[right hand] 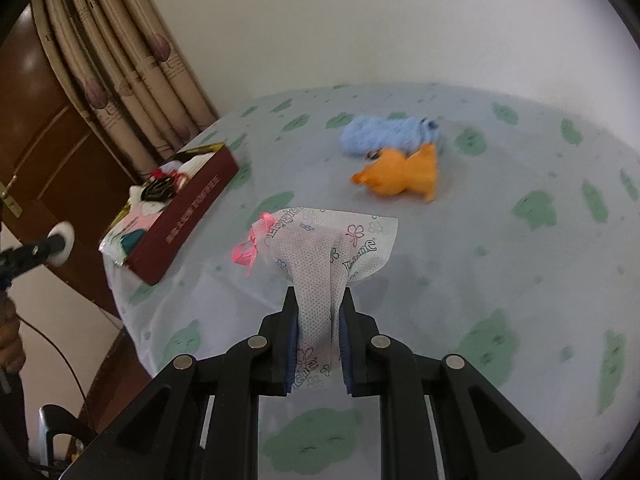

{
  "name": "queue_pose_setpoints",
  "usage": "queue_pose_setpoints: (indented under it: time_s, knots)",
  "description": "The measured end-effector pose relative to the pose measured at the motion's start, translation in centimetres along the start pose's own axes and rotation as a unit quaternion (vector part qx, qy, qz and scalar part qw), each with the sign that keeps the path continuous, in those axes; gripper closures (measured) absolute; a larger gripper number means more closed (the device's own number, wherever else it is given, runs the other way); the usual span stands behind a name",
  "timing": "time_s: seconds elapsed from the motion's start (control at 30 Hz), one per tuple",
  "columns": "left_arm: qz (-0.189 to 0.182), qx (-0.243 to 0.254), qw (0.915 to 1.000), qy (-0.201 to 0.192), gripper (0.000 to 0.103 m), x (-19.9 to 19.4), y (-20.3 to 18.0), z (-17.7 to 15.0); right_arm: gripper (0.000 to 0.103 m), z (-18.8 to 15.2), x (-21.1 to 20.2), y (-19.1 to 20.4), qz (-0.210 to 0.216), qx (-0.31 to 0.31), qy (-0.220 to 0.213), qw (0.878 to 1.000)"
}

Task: Organize soft objects
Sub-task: 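Carry the ball into the tin and open the left tool while the right tool lifts the wipe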

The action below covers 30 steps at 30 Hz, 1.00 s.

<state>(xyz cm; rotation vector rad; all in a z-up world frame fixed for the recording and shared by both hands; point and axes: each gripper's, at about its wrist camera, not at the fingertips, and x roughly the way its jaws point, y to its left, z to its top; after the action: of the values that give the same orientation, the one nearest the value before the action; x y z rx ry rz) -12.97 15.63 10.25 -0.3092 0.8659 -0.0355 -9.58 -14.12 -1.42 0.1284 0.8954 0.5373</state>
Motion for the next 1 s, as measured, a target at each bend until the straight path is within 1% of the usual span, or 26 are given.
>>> queue_pose_setpoints:
  time_s: [0.1, 0.17, 0.23, 0.3, 0.4, 0.47, 0.53, 0.6, 0.67, 0.7, 0.73, 0.77, 0.8, 0.87, 0.93, 1.0]
  knots:
    - [0.034, 0.006, 0.9994, -0.010, 0.075, 0.9, 2.0, 1.1, 0.087, -0.6, 0.6, 1.0, 0.007, -0.006, 0.007, 1.000]
    - [0.059, 0.008, 0.9982, -0.008, 0.075, 2.0, 3.4, 2.0, 0.087, -0.7, 0.8, 1.4, 0.012, -0.007, 0.010, 1.000]
    - [0.069, 0.012, 0.9975, -0.008, 0.074, 3.0, 4.6, 2.6, 0.087, -0.7, 0.9, 1.9, 0.010, -0.012, 0.010, 1.000]
    - [0.099, 0.014, 0.9950, -0.006, 0.074, 4.4, 5.7, 3.2, 0.087, -0.7, 0.8, 2.0, 0.015, -0.008, 0.011, 1.000]
    - [0.108, 0.013, 0.9941, 0.003, 0.074, 6.2, 7.0, 3.7, 0.087, -0.6, 0.8, 1.9, 0.015, -0.003, 0.013, 1.000]
    - [0.123, 0.012, 0.9922, 0.013, 0.073, 7.3, 7.7, 3.9, 0.087, -0.6, 0.8, 2.0, 0.017, 0.001, 0.015, 1.000]
    - [0.125, 0.019, 0.9917, 0.021, 0.069, 7.9, 7.9, 3.9, 0.087, -0.4, 0.8, 2.1, 0.014, -0.001, 0.015, 1.000]
    - [0.146, 0.028, 0.9887, 0.019, 0.066, 8.3, 7.7, 3.9, 0.087, -0.3, 0.8, 2.3, 0.013, -0.002, 0.015, 1.000]
    - [0.152, 0.037, 0.9875, 0.018, 0.061, 8.5, 7.7, 3.8, 0.087, -0.1, 0.8, 2.5, 0.015, -0.003, 0.014, 1.000]
    - [0.162, 0.040, 0.9859, 0.017, 0.051, 8.6, 7.6, 3.8, 0.087, 0.0, 0.8, 2.7, 0.016, -0.005, 0.014, 1.000]
    - [0.174, 0.043, 0.9836, 0.014, 0.046, 8.6, 7.6, 3.8, 0.087, 0.1, 0.8, 2.9, 0.016, -0.008, 0.013, 1.000]
    - [0.188, 0.045, 0.9811, 0.005, 0.045, 8.4, 7.6, 3.9, 0.087, 0.2, 0.8, 3.2, 0.017, -0.010, 0.013, 1.000]
    - [0.190, 0.044, 0.9808, -0.003, 0.045, 8.2, 7.6, 3.9, 0.087, 0.4, 0.8, 3.5, 0.019, -0.013, 0.013, 1.000]
    - [0.177, 0.043, 0.9832, -0.009, 0.039, 7.9, 7.6, 3.9, 0.087, 0.8, 0.8, 4.3, 0.023, -0.020, 0.011, 0.999]
    - [0.166, 0.047, 0.9849, -0.007, 0.039, 7.7, 7.5, 4.0, 0.087, 1.3, 0.8, 5.1, 0.030, -0.026, 0.009, 0.999]
    - [0.169, 0.040, 0.9847, -0.012, 0.039, 7.3, 7.6, 4.0, 0.087, 2.1, 0.8, 6.1, 0.041, -0.030, 0.005, 0.999]
